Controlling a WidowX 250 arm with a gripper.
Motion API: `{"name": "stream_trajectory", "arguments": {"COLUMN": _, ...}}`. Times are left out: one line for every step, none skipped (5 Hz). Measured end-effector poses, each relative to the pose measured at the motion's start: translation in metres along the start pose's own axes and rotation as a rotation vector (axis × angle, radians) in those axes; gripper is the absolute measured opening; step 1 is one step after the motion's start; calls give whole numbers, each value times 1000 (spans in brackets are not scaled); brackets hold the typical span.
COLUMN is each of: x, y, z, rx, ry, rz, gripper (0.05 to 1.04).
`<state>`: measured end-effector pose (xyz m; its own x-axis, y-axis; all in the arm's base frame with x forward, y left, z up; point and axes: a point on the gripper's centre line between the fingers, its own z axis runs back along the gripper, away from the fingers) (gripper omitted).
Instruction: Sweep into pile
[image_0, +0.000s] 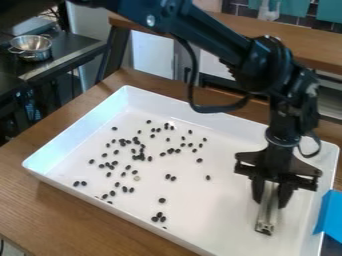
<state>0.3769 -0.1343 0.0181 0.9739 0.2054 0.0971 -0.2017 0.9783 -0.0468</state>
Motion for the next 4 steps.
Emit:
{"name": "stream_trajectory", "arguments": {"x": 9, "y": 25, "z": 0, "rx": -11, "ry": 30, "rz": 5, "gripper": 382}}
{"name": "stream_trajectory", "arguments": {"x": 15, "y": 55, "z": 0, "rx": -3, "ry": 25, "rz": 18, "gripper": 382}}
{"name": "stream_trajectory", "arguments": {"x": 18, "y": 77, "z": -2, "rx": 2, "ry": 7, "rz": 11, "gripper": 382}}
{"name": "stream_trajectory", "arguments": {"x": 23, "y": 116, "z": -3, "rx": 12, "ry": -8, "rz": 23, "gripper": 382}}
